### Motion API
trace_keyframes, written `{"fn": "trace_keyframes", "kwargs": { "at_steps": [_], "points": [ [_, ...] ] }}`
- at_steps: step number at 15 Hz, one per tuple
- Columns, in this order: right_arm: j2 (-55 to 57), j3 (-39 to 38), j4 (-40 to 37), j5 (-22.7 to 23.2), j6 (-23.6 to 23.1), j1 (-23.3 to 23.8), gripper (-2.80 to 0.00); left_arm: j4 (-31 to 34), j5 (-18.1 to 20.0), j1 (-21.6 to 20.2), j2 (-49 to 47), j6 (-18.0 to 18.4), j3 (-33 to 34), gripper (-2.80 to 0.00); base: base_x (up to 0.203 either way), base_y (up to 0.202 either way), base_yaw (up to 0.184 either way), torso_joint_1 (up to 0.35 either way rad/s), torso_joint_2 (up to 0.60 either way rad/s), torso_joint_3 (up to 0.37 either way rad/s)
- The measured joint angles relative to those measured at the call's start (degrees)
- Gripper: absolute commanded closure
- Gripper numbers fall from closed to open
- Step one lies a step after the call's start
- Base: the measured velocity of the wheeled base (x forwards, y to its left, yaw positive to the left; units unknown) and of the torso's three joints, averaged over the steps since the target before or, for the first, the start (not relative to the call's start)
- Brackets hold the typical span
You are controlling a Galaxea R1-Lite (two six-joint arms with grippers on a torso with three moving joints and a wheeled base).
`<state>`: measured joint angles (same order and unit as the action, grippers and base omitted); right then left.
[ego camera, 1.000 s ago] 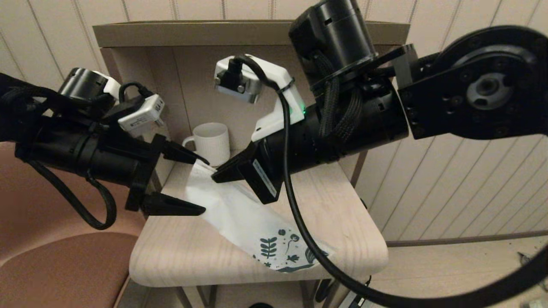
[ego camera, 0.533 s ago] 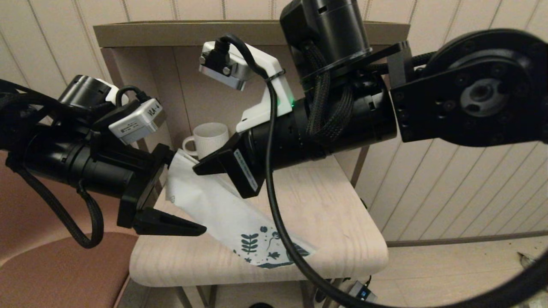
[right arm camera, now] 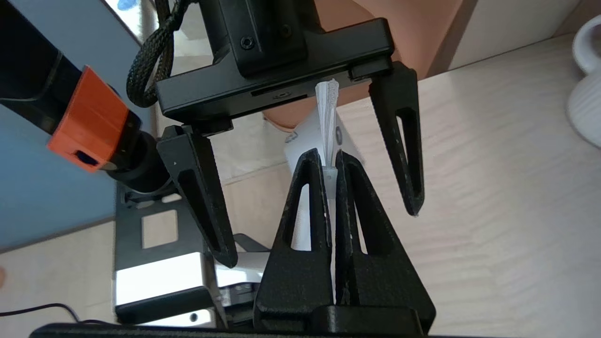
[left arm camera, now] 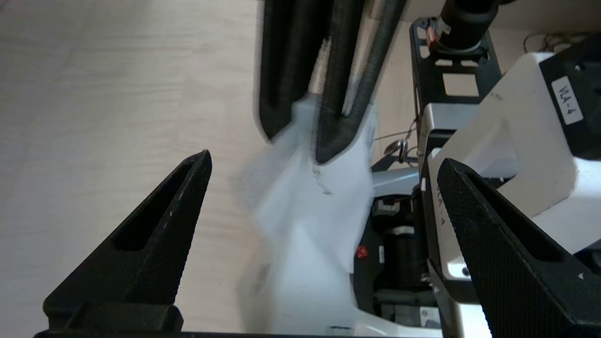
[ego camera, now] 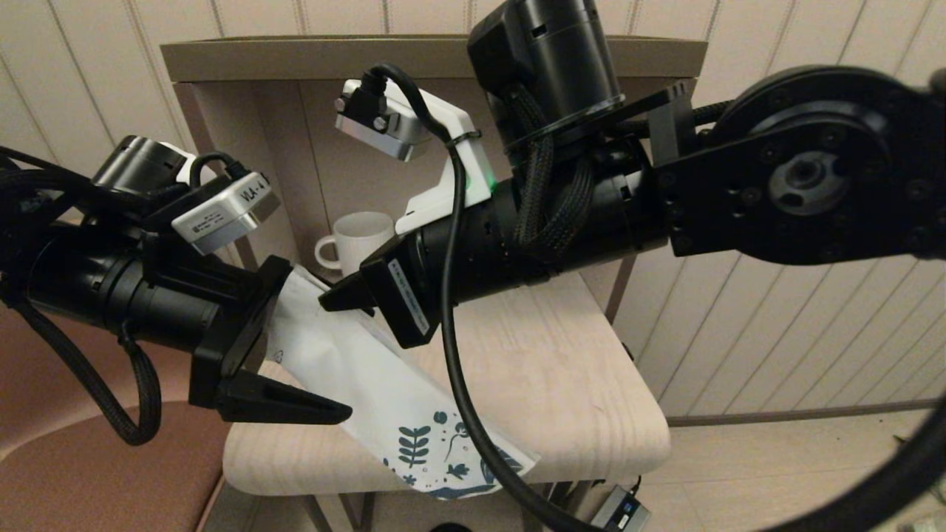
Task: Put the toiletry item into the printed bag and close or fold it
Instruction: Hand it to the other hand
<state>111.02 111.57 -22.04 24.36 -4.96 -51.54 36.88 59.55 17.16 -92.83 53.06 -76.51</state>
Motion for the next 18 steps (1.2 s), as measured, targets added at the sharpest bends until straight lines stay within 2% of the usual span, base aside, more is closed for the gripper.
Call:
{"fn": "trace_keyframes", "kwargs": {
  "at_steps": [8, 10, 12, 15, 18],
  "points": [
    [0.36, 0.11, 0.34, -0.4, 1.84, -0.11, 0.0, -0.22, 2.0, 0.88, -0.37, -1.89, 0.66, -2.8, 0.0, 0.0, 0.0, 0.0, 0.0, 0.0],
    [0.6, 0.0, 2.48, -1.75, 4.84, -0.63, 0.0, -0.26, 3.04, 1.13, -0.59, -3.34, 0.11, -2.8, 0.0, 0.0, 0.0, 0.0, 0.0, 0.0],
    [1.19, -0.1, 5.73, -5.07, 8.74, -0.94, 0.0, -0.09, 3.09, 1.16, -1.08, -3.45, -0.03, -2.8, 0.0, 0.0, 0.0, 0.0, 0.0, 0.0],
    [1.44, -0.18, 6.03, -5.64, 9.92, -1.34, 0.0, -0.13, 0.86, 1.18, -1.46, -3.04, -1.23, -2.8, 0.0, 0.0, 0.0, 0.0, 0.0, 0.0],
    [0.97, -1.36, 5.95, -5.42, 9.8, -1.38, 0.0, 1.96, -4.01, 0.83, -1.85, -2.74, -4.88, -2.8, 0.0, 0.0, 0.0, 0.0, 0.0, 0.0]
  ]
}}
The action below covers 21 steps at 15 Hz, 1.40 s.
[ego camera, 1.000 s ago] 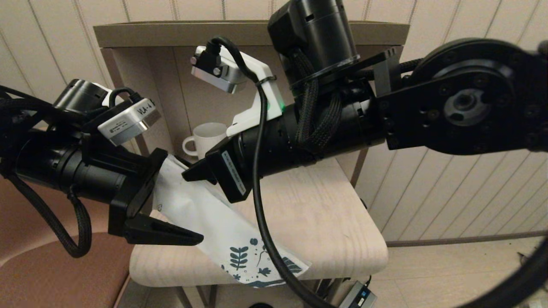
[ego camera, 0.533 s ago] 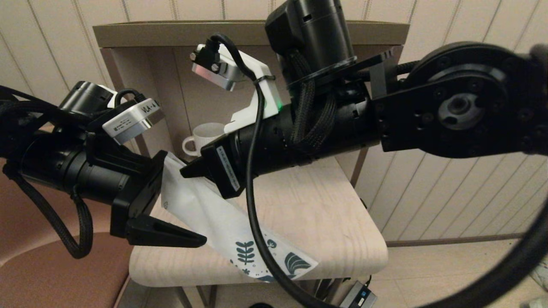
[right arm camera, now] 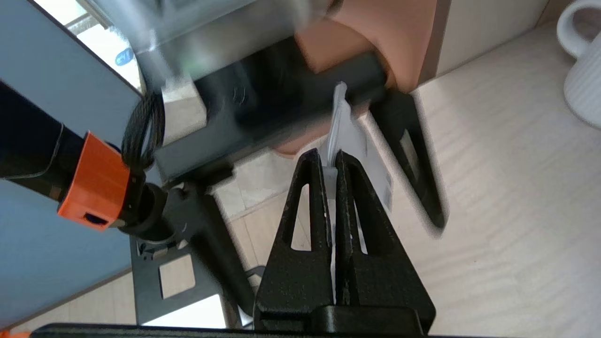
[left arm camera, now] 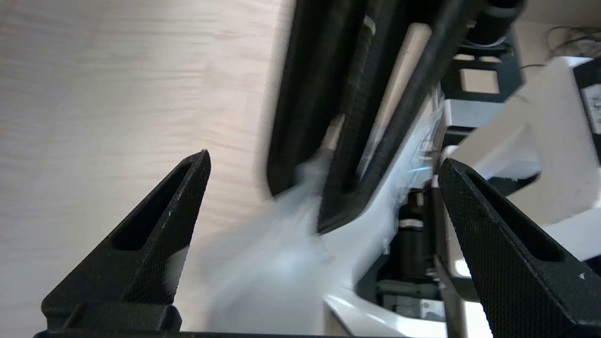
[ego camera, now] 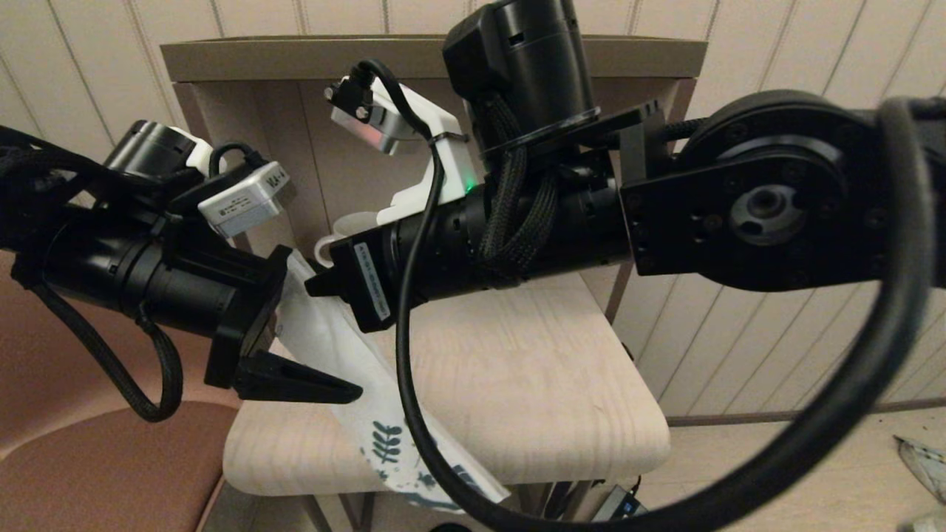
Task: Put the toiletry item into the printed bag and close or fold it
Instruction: Hand it to the other hand
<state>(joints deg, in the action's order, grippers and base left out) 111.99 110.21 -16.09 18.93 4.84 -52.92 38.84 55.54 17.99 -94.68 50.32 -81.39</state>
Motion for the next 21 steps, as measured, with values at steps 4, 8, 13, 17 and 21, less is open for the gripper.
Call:
{"fn": "trace_keyframes", "kwargs": {
  "at_steps": [4, 8, 13, 17, 21],
  "points": [
    [-1.84, -3.06, 0.17, 1.64, -0.76, -0.15, 0.0, 1.45, -0.45, -1.05, -0.82, 0.96, -2.57, -2.8, 0.0, 0.0, 0.0, 0.0, 0.0, 0.0],
    [-3.23, -3.07, 0.13, 2.76, -2.4, 0.24, 0.0, 1.1, -0.4, -1.32, -2.0, 1.74, -2.0, -2.8, 0.0, 0.0, 0.0, 0.0, 0.0, 0.0],
    [-3.33, -2.99, 0.09, 3.61, -2.64, 0.35, 0.0, 0.93, 0.19, -1.32, -3.21, 1.97, -2.08, -2.8, 0.0, 0.0, 0.0, 0.0, 0.0, 0.0],
    [-2.87, -1.56, 0.0, 3.61, -2.31, 0.28, 0.0, 1.01, 4.25, -1.24, -3.39, 1.6, -1.67, -2.8, 0.0, 0.0, 0.0, 0.0, 0.0, 0.0],
    [-3.12, -2.83, -0.02, 3.63, -2.72, 0.39, 0.0, 0.96, 4.41, -1.29, -3.41, 1.61, -0.72, -2.8, 0.0, 0.0, 0.0, 0.0, 0.0, 0.0]
  ]
}}
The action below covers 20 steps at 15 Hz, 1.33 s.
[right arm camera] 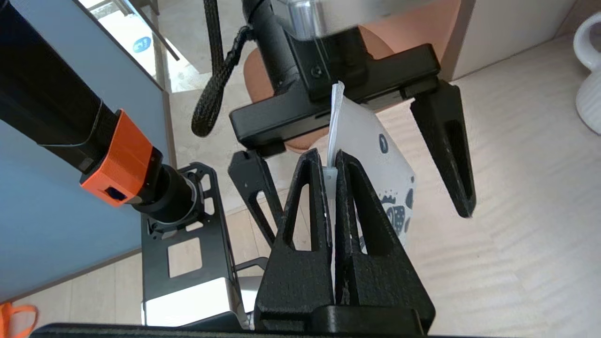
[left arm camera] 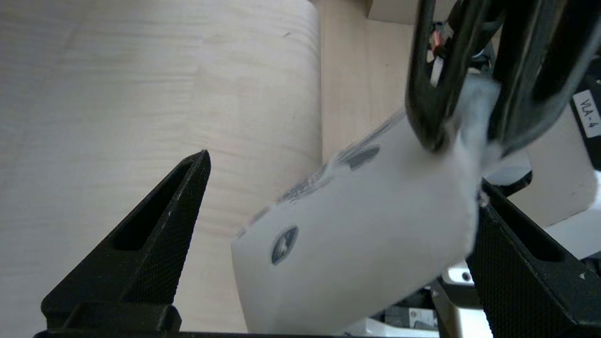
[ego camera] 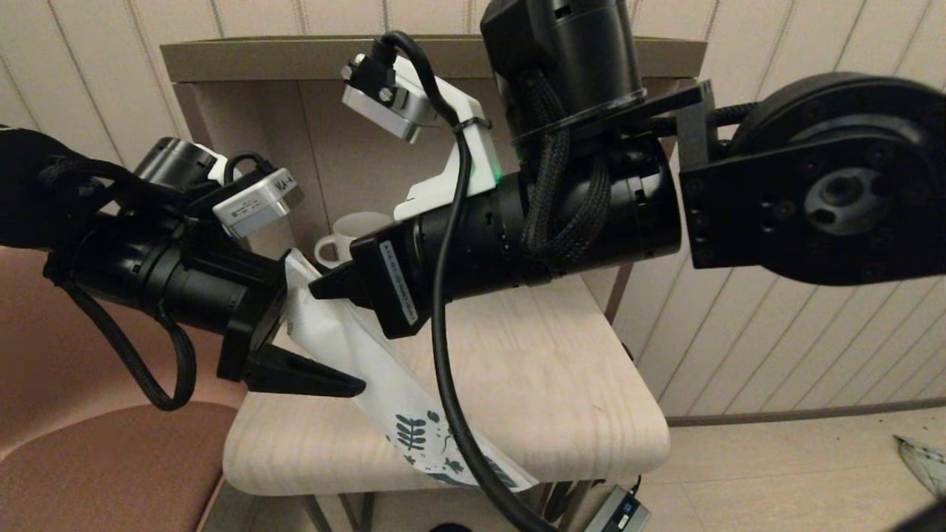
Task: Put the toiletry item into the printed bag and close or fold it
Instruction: Hand it to the other hand
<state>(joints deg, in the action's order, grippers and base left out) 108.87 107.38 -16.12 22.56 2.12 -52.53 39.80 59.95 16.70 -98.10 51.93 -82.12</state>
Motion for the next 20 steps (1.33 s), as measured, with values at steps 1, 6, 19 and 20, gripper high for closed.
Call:
{"fn": "trace_keyframes", "kwargs": {
  "at_steps": [1, 6, 19, 20],
  "points": [
    [-0.06, -0.22, 0.01, -0.02, 0.0, 0.0, 0.0, -0.01, 0.05, 0.0, 0.02, -0.01, 0.11, -2.8, 0.0, 0.0, 0.0, 0.0, 0.0, 0.0],
    [-0.33, -1.21, 0.0, -0.02, -0.12, 0.0, 0.0, -0.23, 0.18, 0.0, 0.17, -0.41, -0.54, -2.8, 0.0, 0.0, 0.0, 0.0, 0.0, 0.0],
    [-0.16, -1.17, 0.24, 0.04, 0.4, 0.02, 0.0, -0.12, 2.21, -0.45, 1.22, -0.5, -1.51, 0.0, 0.0, 0.0, 0.0, 0.0, 0.0, 0.0],
    [-0.05, -1.1, 0.24, 0.01, 0.35, 0.02, 0.0, -0.12, 2.61, -0.45, 1.35, -0.52, -1.43, 0.0, 0.0, 0.0, 0.0, 0.0, 0.0, 0.0]
  ]
}}
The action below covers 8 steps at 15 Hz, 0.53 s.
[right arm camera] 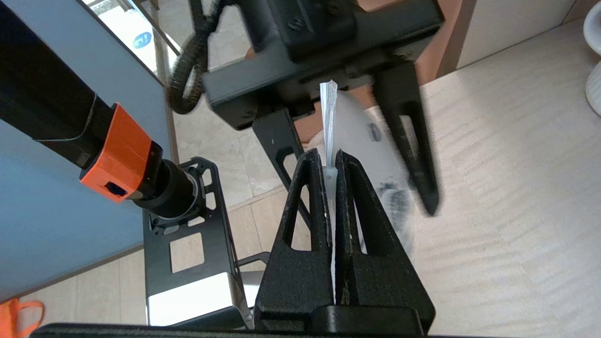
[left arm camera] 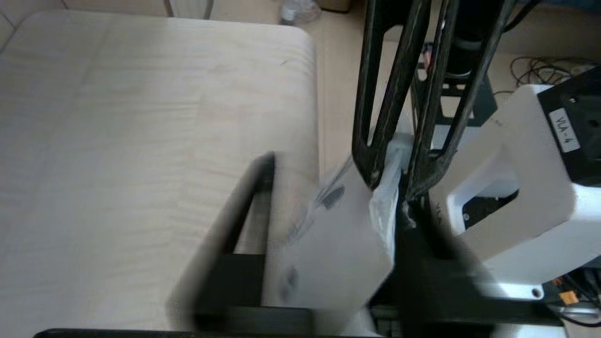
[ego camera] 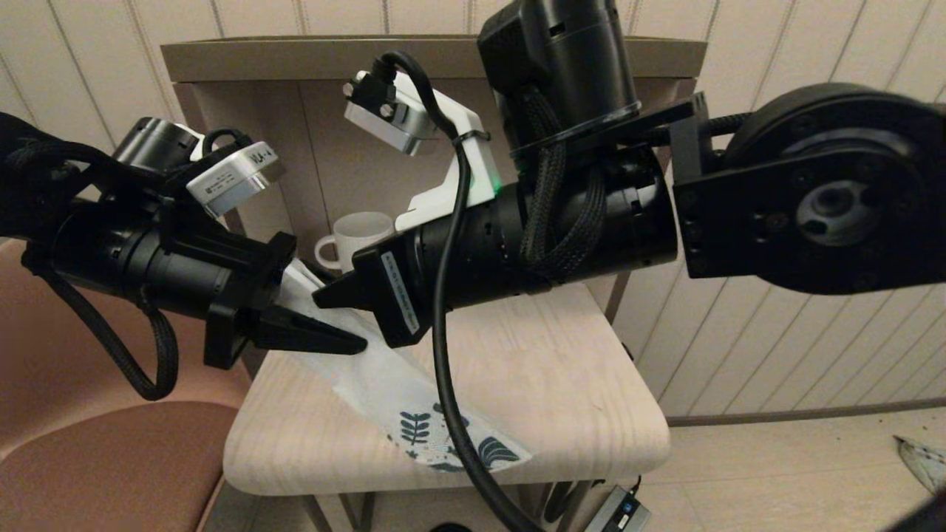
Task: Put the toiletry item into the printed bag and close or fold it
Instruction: Hand it to the other hand, then close the strorage bag and place it on the desk
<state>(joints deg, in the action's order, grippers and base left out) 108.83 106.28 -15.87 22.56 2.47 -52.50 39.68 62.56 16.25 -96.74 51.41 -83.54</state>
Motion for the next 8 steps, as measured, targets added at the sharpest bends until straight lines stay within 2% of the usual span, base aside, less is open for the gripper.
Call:
{"fn": "trace_keyframes", "kwargs": {
  "at_steps": [8],
  "points": [
    [1.67, 1.11, -0.16, -0.09, -0.24, -0.11, 0.0, -0.59, 3.21, -0.75, 1.51, 0.18, 3.9, 0.0, 0.0, 0.0, 0.0, 0.0, 0.0, 0.0]
  ]
}}
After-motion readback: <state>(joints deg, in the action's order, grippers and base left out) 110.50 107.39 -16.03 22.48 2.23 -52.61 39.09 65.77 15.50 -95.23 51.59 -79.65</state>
